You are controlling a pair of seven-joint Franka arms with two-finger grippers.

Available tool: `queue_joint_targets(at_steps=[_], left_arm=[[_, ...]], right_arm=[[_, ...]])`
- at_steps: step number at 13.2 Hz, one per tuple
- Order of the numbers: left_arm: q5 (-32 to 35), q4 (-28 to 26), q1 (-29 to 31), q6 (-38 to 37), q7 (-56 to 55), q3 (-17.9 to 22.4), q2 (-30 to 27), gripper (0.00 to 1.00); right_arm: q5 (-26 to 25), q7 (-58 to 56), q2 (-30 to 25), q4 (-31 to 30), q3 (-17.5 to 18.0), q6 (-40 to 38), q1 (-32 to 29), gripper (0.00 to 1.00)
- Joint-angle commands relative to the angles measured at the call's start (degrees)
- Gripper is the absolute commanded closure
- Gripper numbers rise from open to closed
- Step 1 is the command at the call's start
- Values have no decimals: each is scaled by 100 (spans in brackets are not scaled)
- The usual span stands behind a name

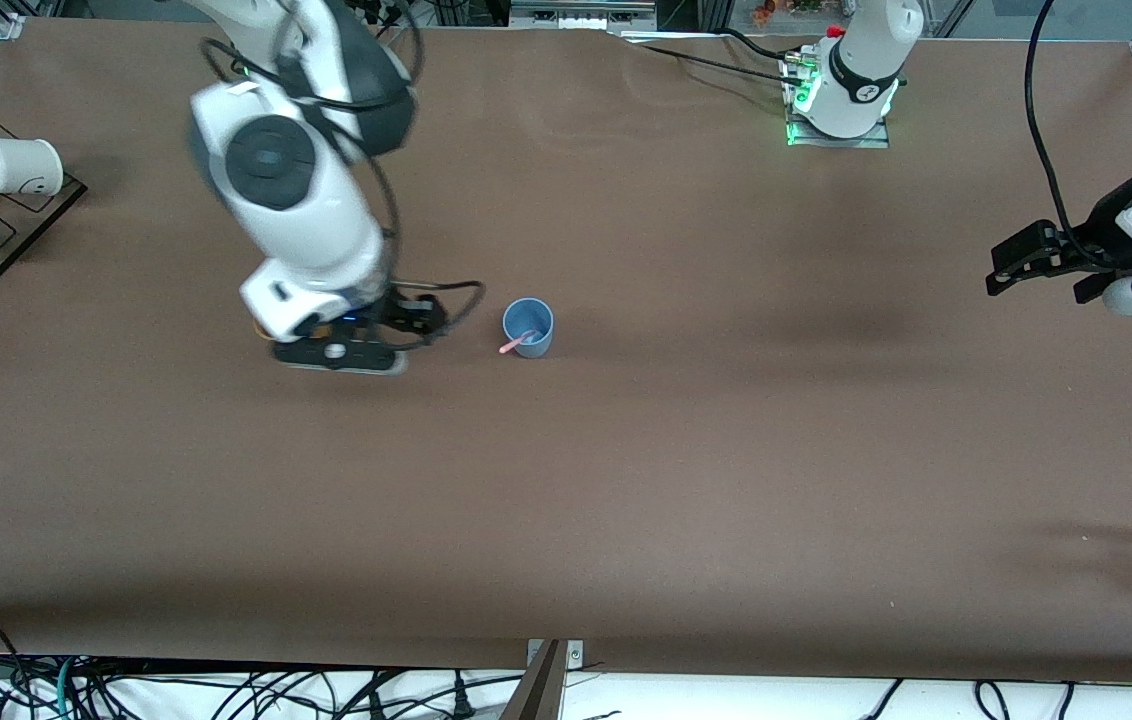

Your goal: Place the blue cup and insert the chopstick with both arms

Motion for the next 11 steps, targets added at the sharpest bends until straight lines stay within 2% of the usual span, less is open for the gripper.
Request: queue_joint_targets(at_steps=[1,3,5,8,11], left_arm=[[112,-52,38,-37,144,-23,-58,0],[103,-17,29,-37,144,-5,-49,0],[103,1,47,-37,144,4,-5,0],[103,19,38,-37,144,-5,13,0],[94,27,47,-37,188,4,320,0]], right_arm=[[415,-1325,-554,-332,-159,-374,-557,0],[486,-2083,-853,-516,-396,-603,-812,0],[495,-2593,-1082,-701,-415,-752,-1128,0],[495,-2701,-1197,-745,-423,-867,-1191,0],[486,-2692,-1250,-754,-450,-850,-1200,0]])
